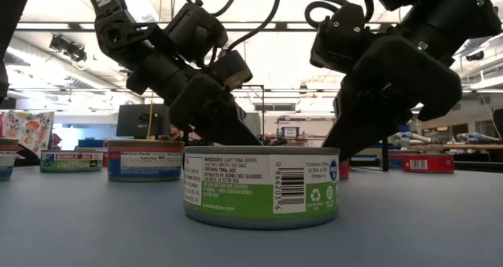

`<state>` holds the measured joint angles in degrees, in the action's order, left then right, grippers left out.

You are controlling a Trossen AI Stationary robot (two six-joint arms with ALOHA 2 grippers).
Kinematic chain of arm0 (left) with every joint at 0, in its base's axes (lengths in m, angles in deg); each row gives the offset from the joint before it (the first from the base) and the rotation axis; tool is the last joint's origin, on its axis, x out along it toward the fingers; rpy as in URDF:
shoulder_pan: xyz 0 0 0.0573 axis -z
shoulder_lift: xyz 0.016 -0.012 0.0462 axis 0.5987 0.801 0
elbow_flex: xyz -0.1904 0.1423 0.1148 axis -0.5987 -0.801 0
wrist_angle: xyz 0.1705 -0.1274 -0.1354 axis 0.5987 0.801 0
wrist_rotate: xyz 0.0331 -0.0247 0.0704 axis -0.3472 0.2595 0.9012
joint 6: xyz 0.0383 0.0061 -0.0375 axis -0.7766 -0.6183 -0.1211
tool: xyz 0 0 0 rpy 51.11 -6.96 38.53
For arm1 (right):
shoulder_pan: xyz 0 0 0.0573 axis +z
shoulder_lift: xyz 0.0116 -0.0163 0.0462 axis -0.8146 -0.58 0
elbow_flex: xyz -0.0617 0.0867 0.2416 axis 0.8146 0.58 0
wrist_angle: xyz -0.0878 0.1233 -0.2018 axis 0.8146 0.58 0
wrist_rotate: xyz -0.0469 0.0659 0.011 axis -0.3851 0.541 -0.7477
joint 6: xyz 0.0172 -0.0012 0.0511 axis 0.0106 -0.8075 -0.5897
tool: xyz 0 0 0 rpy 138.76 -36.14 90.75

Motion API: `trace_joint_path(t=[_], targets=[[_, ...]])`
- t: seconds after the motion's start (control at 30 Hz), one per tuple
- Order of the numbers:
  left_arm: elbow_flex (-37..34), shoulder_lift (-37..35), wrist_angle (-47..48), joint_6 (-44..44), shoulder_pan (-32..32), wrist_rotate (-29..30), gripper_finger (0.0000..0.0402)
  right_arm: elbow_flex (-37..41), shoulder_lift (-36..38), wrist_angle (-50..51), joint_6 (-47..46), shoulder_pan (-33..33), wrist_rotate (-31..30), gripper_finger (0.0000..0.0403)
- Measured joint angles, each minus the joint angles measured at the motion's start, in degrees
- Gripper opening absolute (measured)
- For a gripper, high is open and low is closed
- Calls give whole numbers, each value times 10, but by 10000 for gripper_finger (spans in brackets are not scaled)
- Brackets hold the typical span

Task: Stack canned seafood by type on shelf
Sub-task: Put the green tuna can on the shelf

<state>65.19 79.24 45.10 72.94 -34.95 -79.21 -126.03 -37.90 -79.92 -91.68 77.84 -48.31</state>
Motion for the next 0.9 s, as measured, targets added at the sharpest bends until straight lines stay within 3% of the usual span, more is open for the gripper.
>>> trace_joint_path(t=[0.47, 0.9], targets=[[0, 1, 14, 4, 0, -5, 3, -1, 59, 0, 2, -9, -36, 7], [-1, 2, 26, 7, 3, -13, 3, -2, 62, -23, 13, -37, -53, 7]])
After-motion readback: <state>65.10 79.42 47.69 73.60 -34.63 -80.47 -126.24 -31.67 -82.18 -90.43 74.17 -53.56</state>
